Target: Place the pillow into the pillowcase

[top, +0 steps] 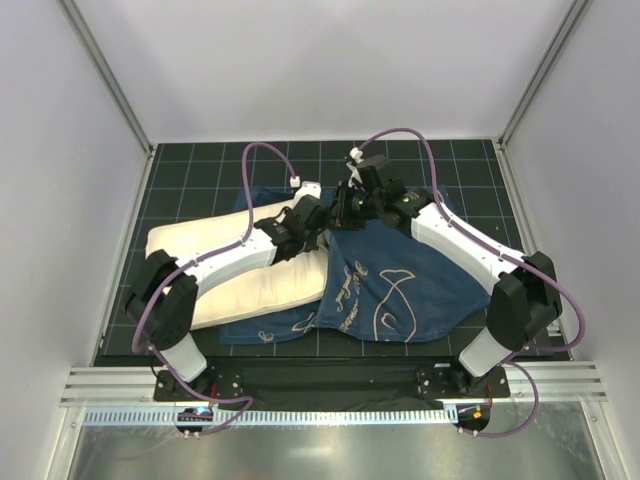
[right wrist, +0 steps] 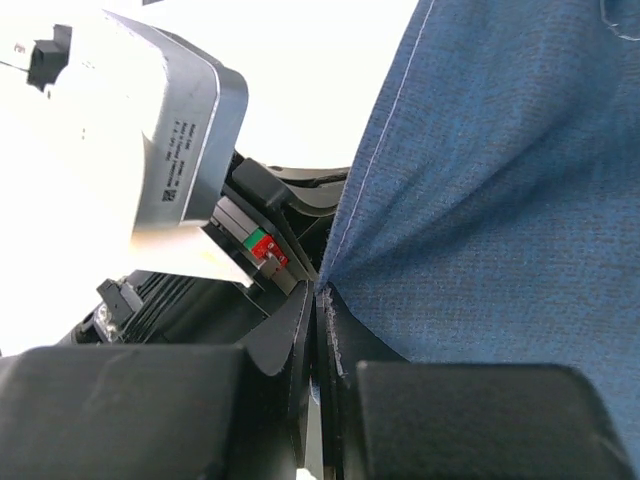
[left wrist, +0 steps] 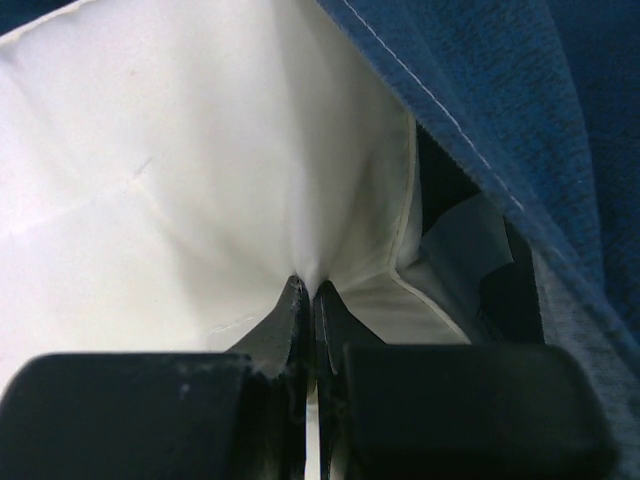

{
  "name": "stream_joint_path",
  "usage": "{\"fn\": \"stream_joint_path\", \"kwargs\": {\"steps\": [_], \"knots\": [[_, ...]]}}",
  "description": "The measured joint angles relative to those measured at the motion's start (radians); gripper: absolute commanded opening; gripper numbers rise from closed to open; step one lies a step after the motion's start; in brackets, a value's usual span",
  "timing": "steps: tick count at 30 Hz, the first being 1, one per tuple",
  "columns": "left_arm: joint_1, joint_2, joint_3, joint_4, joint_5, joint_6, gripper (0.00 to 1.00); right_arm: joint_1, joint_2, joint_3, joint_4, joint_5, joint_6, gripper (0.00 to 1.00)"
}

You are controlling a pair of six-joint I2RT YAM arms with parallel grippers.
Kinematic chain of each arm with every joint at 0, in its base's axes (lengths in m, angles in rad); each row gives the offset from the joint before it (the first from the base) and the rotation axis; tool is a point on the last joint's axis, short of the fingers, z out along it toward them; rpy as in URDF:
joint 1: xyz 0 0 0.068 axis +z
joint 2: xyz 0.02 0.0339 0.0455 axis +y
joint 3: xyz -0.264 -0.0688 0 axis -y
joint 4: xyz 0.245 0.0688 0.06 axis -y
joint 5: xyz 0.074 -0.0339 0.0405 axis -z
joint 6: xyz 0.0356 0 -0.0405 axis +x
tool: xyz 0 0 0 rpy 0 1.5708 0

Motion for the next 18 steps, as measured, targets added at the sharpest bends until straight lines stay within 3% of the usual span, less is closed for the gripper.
{"fn": "stream_joint_path", "kwargs": {"steps": [11,13,15,18], "knots": [[-0.039,-0.128,-0.076,0.014,0.178,-0.052,0.00,-0.016,0.000,-0.020,0.027,-0.042,0.014,0.10],[-0.055,-0.139,-0.079,0.016,0.214,-0.071,0.21,-0.017,0.000,-0.031,0.038,-0.043,0.014,0.10],[-0.062,-0.140,-0.079,0.024,0.244,-0.085,0.54,-0.017,0.000,-0.047,0.044,-0.036,0.010,0.10],[-0.054,-0.143,-0.079,0.022,0.248,-0.100,0.71,-0.035,0.001,-0.072,0.043,-0.024,0.013,0.10]]}}
